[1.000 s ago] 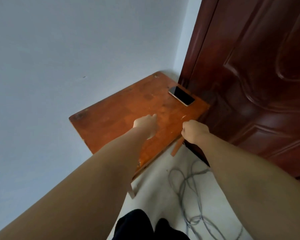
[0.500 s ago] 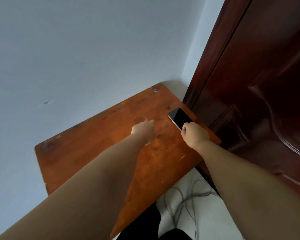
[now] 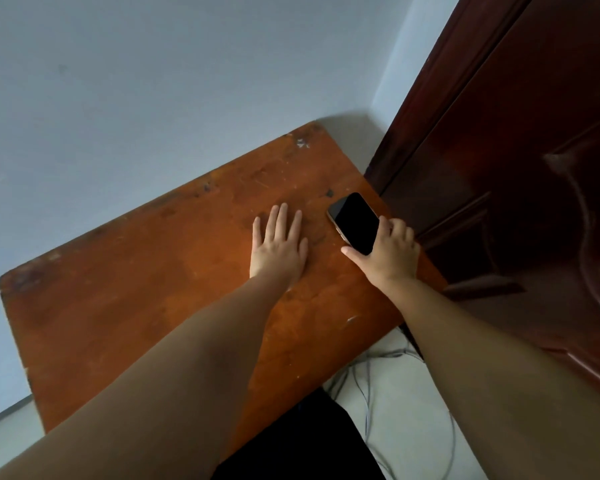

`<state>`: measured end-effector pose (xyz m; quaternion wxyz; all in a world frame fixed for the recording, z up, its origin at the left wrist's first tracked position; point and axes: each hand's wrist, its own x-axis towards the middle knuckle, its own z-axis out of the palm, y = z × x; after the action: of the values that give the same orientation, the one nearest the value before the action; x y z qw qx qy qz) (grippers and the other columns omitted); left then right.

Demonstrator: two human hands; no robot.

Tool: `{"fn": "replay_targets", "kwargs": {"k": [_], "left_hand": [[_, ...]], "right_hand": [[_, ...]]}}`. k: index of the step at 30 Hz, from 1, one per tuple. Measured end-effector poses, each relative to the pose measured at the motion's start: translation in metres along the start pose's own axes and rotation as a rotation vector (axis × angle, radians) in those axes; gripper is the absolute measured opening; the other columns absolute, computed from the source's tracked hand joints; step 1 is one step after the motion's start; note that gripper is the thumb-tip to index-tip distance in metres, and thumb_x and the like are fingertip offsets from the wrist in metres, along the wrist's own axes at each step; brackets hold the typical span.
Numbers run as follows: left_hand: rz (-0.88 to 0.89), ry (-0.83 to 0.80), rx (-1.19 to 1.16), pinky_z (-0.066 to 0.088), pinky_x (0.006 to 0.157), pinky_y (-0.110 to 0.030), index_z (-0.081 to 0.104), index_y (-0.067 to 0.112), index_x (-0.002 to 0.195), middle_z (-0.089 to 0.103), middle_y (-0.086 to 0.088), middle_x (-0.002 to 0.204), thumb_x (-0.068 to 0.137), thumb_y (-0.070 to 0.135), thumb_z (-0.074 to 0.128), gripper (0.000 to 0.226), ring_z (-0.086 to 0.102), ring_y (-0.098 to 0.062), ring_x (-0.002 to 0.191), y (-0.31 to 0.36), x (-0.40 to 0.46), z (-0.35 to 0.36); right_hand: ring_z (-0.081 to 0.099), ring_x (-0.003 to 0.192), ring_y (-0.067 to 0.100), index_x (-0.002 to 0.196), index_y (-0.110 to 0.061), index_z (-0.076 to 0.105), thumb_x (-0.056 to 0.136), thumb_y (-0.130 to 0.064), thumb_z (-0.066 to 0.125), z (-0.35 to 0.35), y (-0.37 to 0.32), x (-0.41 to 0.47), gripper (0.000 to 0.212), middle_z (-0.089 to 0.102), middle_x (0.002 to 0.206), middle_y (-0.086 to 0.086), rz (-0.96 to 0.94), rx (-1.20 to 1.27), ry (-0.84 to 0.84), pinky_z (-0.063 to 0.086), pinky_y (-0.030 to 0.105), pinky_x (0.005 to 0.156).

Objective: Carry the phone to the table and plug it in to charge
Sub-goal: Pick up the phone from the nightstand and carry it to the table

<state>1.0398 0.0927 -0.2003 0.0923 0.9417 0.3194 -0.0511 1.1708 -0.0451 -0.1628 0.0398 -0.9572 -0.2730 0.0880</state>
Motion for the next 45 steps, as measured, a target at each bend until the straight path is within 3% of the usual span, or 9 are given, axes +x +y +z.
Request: {"fn": "replay_targets", "kwargs": {"k": [4,8,13,16,19,32,39,45], "left_hand": [[-0.001,0.013,0.037,-0.007,0.115,-0.048,-0.001,0.022,0.148,0.003,-0.007,0.16,0.093,0.047,0.001,0.06,-0.006,-0.023,0.146,-0.002,0.0,0.002],[-0.006,-0.064,0.04,-0.002,0.116,-0.049,0.002,0.023,0.148,0.004,-0.007,0.16,0.095,0.049,0.008,0.059,-0.003,-0.024,0.146,-0.002,0.003,-0.006],[0.016,-0.186,-0.021,0.02,0.114,-0.049,0.016,0.022,0.146,0.016,-0.009,0.157,0.097,0.049,0.024,0.057,0.015,-0.029,0.143,-0.013,0.014,-0.05],[-0.122,-0.033,-0.078,0.034,0.106,-0.047,0.029,0.017,0.141,0.032,-0.011,0.15,0.097,0.045,0.029,0.052,0.03,-0.031,0.137,-0.03,-0.002,-0.082],[-0.246,0.059,-0.099,0.038,0.103,-0.046,0.034,0.015,0.138,0.038,-0.012,0.146,0.097,0.042,0.031,0.049,0.036,-0.031,0.133,-0.053,-0.038,-0.1],[-0.792,0.193,-0.135,0.04,0.098,-0.046,0.035,0.015,0.136,0.044,-0.011,0.139,0.096,0.038,0.033,0.046,0.04,-0.03,0.128,-0.154,-0.276,-0.112],[-1.154,0.247,-0.153,0.042,0.096,-0.042,0.04,0.011,0.131,0.047,-0.012,0.136,0.097,0.035,0.03,0.043,0.041,-0.029,0.125,-0.199,-0.471,-0.1],[-1.345,0.318,-0.178,0.041,0.094,-0.043,0.043,0.012,0.129,0.049,-0.012,0.132,0.096,0.036,0.033,0.042,0.044,-0.029,0.122,-0.228,-0.63,-0.083]], "right_hand": [[0.043,0.121,0.032,0.131,-0.005,0.045,0.07,-0.064,0.065,0.0,0.0,0.006,0.087,0.047,0.132,0.016,-0.025,0.023,0.021,0.041,0.045,0.096],[0.046,0.115,0.031,0.121,-0.004,0.051,0.066,-0.059,0.07,-0.009,0.0,0.013,0.08,0.05,0.124,0.016,-0.058,0.068,0.008,0.044,0.041,0.092],[0.051,0.105,0.028,0.115,-0.005,0.051,0.064,-0.06,0.071,-0.044,-0.012,0.022,0.078,0.051,0.116,0.014,-0.23,0.033,0.079,0.051,0.037,0.079],[0.051,0.106,0.028,0.118,-0.006,0.048,0.065,-0.062,0.069,-0.066,-0.036,0.021,0.08,0.05,0.116,0.013,-0.35,0.033,0.106,0.053,0.038,0.08],[0.052,0.104,0.026,0.121,-0.009,0.045,0.066,-0.063,0.068,-0.077,-0.065,0.01,0.081,0.048,0.116,0.011,-0.477,0.04,0.113,0.053,0.035,0.077],[0.051,0.104,0.028,0.12,-0.008,0.045,0.069,-0.057,0.069,-0.061,-0.238,-0.147,0.074,0.048,0.117,0.012,-1.124,0.104,0.008,0.05,0.033,0.076],[0.049,0.102,0.026,0.119,-0.008,0.044,0.069,-0.056,0.069,-0.037,-0.33,-0.309,0.074,0.046,0.117,0.012,-1.494,0.066,-0.1,0.048,0.031,0.075],[0.045,0.101,0.025,0.115,-0.006,0.044,0.07,-0.054,0.07,-0.007,-0.386,-0.468,0.071,0.044,0.117,0.011,-1.651,0.051,-0.175,0.047,0.033,0.076]]}}
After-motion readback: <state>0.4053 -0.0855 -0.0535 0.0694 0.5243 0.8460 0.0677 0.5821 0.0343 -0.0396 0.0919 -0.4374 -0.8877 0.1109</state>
